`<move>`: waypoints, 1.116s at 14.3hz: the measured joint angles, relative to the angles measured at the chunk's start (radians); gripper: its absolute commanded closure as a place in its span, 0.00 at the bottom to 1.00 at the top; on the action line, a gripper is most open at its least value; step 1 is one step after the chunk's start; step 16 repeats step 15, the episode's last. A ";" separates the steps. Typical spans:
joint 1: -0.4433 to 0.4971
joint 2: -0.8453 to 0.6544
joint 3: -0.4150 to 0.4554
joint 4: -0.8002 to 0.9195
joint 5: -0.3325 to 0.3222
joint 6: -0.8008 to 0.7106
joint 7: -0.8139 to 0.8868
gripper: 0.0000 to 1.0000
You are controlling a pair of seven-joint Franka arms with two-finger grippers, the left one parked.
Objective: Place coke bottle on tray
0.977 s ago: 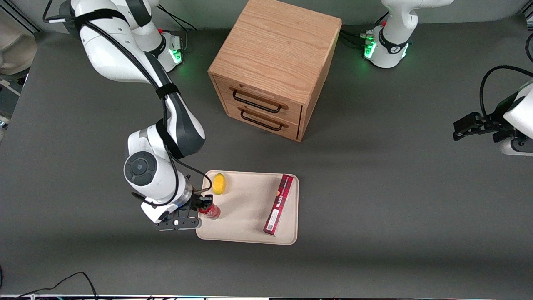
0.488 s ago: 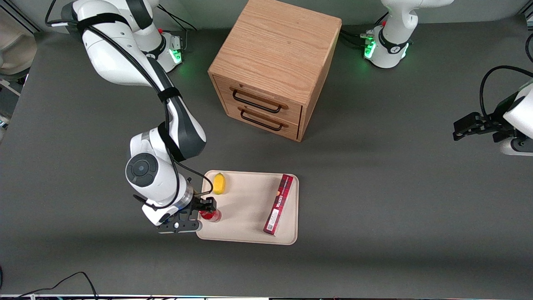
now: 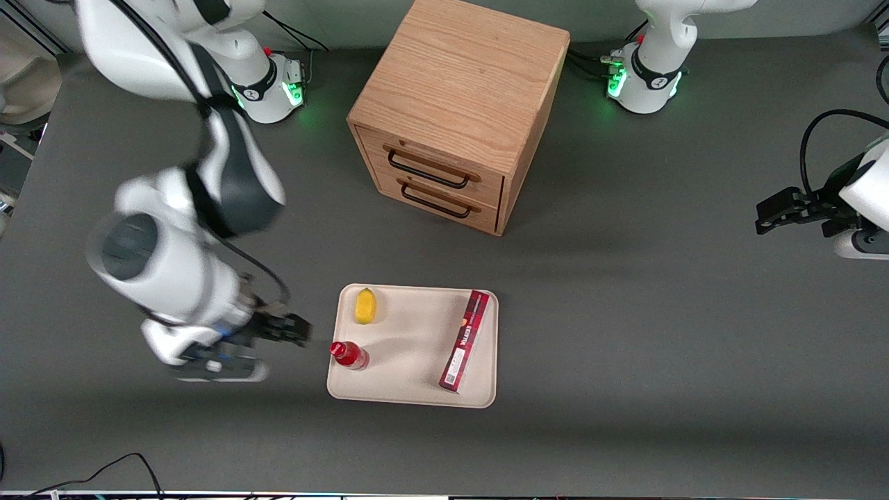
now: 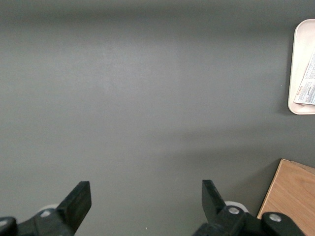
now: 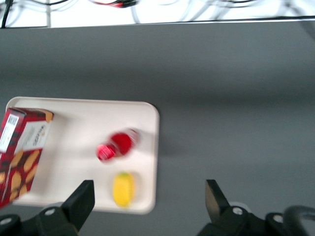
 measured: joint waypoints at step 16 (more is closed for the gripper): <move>-0.224 -0.600 -0.055 -0.484 -0.005 -0.096 -0.276 0.00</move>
